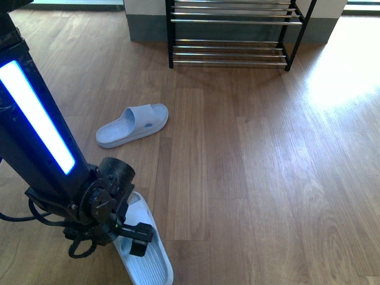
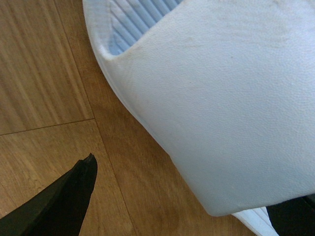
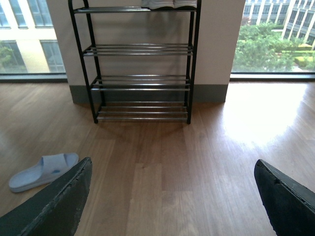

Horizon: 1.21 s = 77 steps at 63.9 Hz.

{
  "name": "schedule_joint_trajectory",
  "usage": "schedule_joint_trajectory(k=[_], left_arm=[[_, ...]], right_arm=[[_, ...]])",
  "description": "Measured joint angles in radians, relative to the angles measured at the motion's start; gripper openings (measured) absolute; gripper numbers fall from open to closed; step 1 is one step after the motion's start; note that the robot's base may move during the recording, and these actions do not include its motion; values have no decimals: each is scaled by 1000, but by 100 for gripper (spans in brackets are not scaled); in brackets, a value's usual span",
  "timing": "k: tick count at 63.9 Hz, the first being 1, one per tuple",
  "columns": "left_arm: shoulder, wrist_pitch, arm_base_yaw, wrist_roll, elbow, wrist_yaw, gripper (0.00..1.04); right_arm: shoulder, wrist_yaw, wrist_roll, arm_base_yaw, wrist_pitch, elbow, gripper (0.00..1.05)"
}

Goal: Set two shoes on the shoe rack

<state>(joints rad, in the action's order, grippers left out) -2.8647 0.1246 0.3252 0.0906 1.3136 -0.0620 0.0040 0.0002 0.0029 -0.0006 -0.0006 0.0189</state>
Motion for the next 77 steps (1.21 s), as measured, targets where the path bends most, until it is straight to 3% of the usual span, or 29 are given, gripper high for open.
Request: schedule_joint_trajectory(k=[20, 33, 49, 54, 77], left_arm=[[-28, 60, -14, -68, 10, -90, 95], [-34, 95, -23, -77, 10, -125, 64], [-29, 87, -35, -86, -3, -171, 11], [0, 89, -50, -95, -33, -178, 2], [453, 169, -173, -151, -314, -223, 2]], right_arm=[[0, 0, 0, 0, 0, 0, 96], [0, 0, 0, 0, 0, 0, 96], [0, 0, 0, 0, 0, 0, 96], [0, 0, 0, 0, 0, 0, 96], [0, 0, 0, 0, 0, 0, 96]])
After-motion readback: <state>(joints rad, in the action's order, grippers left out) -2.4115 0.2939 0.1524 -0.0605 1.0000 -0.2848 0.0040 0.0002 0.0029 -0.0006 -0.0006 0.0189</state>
